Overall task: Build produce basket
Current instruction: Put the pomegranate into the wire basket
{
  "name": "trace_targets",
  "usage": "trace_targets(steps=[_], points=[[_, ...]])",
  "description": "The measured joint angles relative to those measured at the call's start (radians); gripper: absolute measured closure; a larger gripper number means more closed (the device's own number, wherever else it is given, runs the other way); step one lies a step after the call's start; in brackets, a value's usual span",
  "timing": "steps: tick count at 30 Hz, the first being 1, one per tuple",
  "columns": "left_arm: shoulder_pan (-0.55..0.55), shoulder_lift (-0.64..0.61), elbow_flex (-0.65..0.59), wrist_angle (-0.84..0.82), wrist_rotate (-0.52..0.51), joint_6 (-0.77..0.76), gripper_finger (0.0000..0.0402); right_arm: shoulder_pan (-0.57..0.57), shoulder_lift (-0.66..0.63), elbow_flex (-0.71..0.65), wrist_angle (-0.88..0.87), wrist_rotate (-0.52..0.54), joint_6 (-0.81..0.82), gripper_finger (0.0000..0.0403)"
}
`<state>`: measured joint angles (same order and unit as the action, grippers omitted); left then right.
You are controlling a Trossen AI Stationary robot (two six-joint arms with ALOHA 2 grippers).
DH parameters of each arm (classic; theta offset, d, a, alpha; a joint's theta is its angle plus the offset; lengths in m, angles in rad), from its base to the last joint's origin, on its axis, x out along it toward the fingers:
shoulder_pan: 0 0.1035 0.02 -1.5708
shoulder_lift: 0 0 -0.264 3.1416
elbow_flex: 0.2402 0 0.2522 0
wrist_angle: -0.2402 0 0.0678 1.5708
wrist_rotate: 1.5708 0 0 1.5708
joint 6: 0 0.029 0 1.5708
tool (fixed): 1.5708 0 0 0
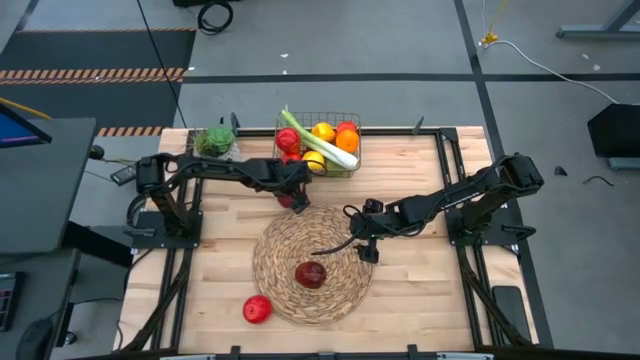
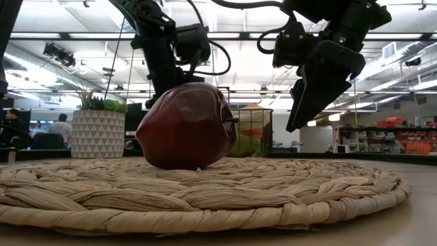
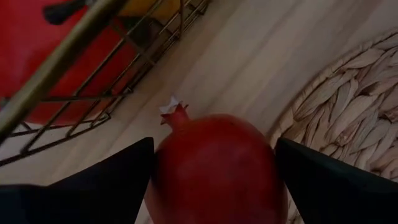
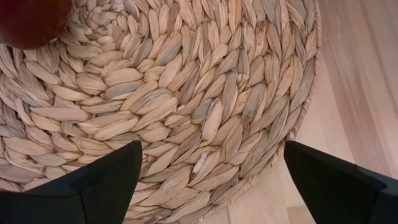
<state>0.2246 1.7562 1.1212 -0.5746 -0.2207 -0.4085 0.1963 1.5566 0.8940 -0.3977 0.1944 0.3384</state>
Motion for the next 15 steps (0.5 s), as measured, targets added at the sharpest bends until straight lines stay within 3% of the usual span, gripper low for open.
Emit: trace_targets(steps=[15], points=[[-0.066, 0.003, -0.002, -0.038, 0.005, -0.103, 0.0063, 0.000, 0.000, 0.000, 0.000, 0.001, 0.000, 0.0006]])
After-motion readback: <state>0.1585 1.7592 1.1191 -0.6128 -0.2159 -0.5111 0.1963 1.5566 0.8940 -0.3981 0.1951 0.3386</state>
